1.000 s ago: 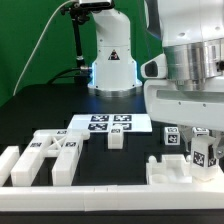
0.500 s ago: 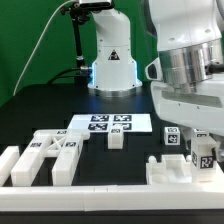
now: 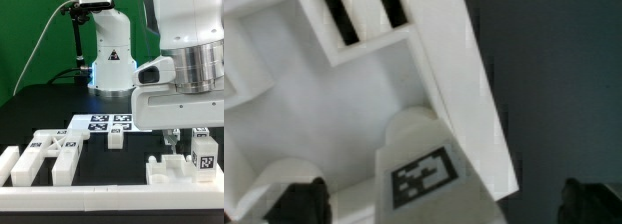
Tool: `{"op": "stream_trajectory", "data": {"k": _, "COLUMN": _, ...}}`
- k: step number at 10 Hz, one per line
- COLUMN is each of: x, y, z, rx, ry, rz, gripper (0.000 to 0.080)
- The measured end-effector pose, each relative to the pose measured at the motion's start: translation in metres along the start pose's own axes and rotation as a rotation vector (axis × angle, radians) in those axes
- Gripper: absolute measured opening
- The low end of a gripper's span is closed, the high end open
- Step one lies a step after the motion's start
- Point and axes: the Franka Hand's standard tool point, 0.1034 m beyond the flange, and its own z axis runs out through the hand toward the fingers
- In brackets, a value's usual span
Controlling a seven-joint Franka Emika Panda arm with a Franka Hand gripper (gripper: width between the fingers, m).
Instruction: Assemble chair
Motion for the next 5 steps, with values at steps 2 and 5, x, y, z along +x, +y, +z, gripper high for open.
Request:
{"op": "stream_trajectory", "data": {"k": 2, "x": 0.007, "y": -0.0034, "z": 0.0005, "rx": -0.046, "ry": 0.06, "rz": -0.349, "gripper": 0.0649}}
{"op": "stream_trajectory", "data": {"k": 5, "x": 0.0053, "y": -0.0044, "z": 0.0016, "rx": -0.038, "ry": 0.062, "rz": -0.213, "gripper": 0.0527}}
